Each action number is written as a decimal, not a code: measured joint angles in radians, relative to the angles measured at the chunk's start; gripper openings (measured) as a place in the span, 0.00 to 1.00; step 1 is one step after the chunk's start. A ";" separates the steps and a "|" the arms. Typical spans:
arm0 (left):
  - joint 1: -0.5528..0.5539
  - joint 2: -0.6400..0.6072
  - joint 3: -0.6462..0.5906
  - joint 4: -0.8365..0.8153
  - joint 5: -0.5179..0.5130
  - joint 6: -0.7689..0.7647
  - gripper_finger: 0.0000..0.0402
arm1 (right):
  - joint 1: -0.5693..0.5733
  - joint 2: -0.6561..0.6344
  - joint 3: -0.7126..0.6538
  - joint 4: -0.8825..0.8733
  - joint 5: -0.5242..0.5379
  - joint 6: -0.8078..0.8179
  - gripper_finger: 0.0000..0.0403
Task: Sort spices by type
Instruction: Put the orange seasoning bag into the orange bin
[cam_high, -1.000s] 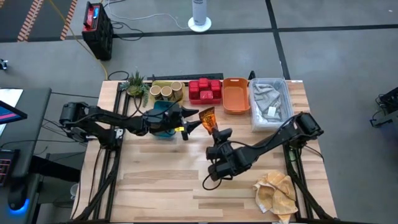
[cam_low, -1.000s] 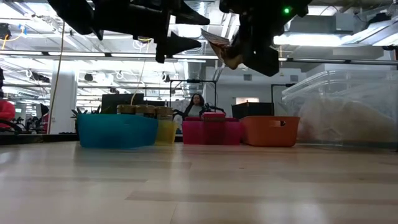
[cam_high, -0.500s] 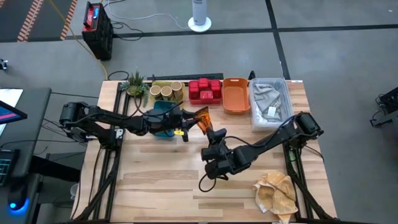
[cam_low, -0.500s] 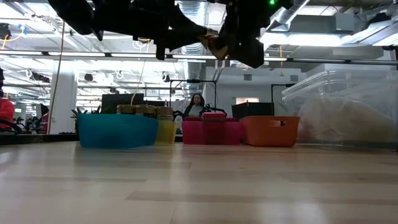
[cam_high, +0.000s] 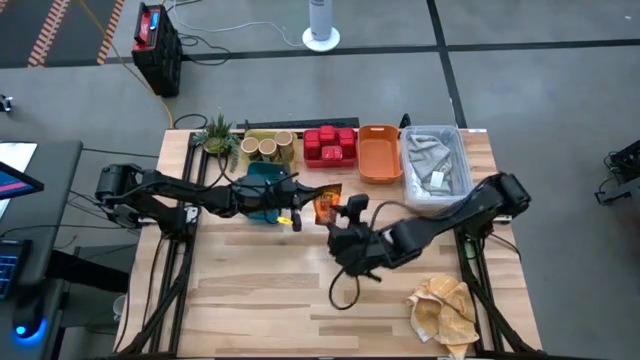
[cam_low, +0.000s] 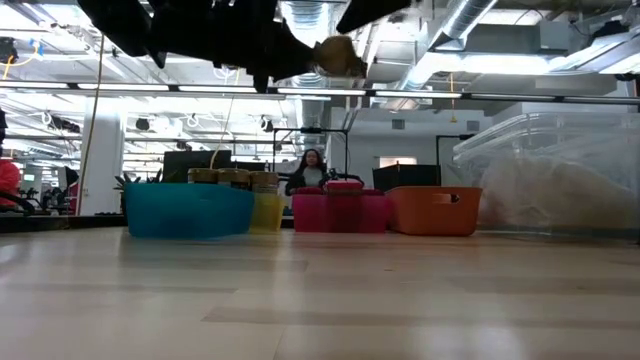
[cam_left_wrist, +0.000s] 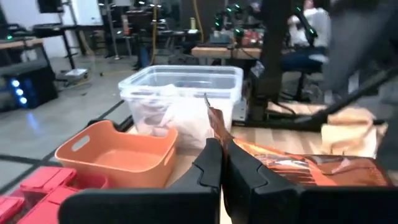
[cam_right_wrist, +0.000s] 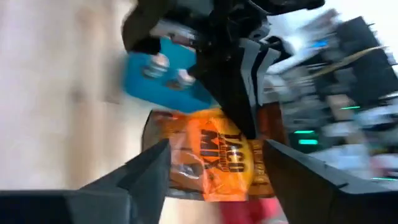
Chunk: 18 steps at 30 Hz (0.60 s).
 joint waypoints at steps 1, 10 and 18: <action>0.000 0.000 0.000 -0.006 0.003 0.015 0.00 | -0.010 -0.020 0.005 -0.024 -0.058 0.026 0.71; 0.000 0.000 0.000 -0.018 0.086 0.092 0.00 | -0.114 -0.123 0.008 -0.104 -0.277 0.064 0.76; -0.001 0.000 0.000 -0.022 0.131 0.143 0.00 | -0.236 -0.122 0.008 -0.138 -0.413 0.037 0.72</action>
